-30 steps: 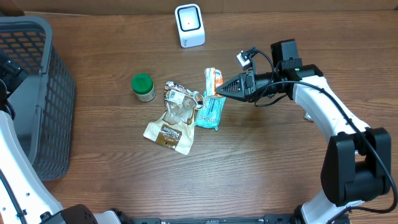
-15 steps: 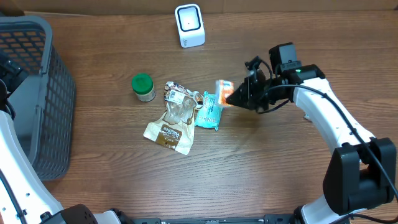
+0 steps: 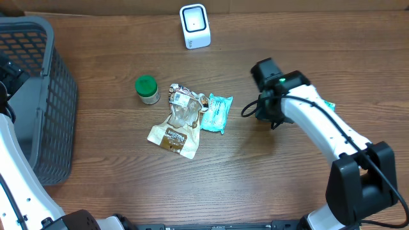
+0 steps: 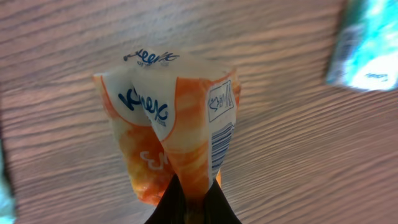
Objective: Scan the item barcode
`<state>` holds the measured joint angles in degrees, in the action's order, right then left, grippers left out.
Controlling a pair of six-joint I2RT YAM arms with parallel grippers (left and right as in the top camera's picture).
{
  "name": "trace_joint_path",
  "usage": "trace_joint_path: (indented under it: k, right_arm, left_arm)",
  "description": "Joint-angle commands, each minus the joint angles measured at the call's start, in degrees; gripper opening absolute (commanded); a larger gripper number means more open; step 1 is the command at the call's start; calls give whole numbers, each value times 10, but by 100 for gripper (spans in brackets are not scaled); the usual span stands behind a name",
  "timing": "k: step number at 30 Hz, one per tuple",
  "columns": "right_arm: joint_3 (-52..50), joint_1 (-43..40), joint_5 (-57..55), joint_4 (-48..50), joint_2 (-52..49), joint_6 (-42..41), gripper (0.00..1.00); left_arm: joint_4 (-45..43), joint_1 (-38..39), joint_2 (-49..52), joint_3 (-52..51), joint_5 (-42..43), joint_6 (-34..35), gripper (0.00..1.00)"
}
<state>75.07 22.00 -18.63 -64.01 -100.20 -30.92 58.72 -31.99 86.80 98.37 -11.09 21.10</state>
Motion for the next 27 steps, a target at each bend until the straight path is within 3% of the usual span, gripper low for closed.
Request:
trace_joint_path:
  k: [1, 9, 15, 18, 19, 24, 25, 26, 27]
  right_arm:
    - [26, 13, -103, -3, -20, -23, 4]
    - [35, 24, -140, -18, -119, -23, 4]
    - [53, 52, -135, -30, -130, -9, 5]
    - [60, 86, -96, -33, -130, 47, 22]
    - [61, 105, -84, -33, -130, 59, 34]
    - [61, 179, -83, -27, -130, 59, 63]
    - [61, 203, -82, -24, -130, 59, 79]
    - [61, 215, -81, -21, -130, 59, 87]
    - [61, 218, -77, -19, -130, 59, 87]
  left_arm:
    - [-2, -2, 2, 11, 2, 12, 100]
    - [-2, -2, 2, 11, 2, 12, 100]
    - [-2, -2, 2, 11, 2, 12, 100]
    - [-2, -2, 2, 11, 2, 12, 100]
    - [-2, -2, 2, 11, 2, 12, 100]
    - [-2, -2, 2, 11, 2, 12, 99]
    - [-2, -2, 2, 11, 2, 12, 100]
    - [-2, -2, 2, 11, 2, 12, 100]
    - [-2, -2, 2, 11, 2, 12, 100]
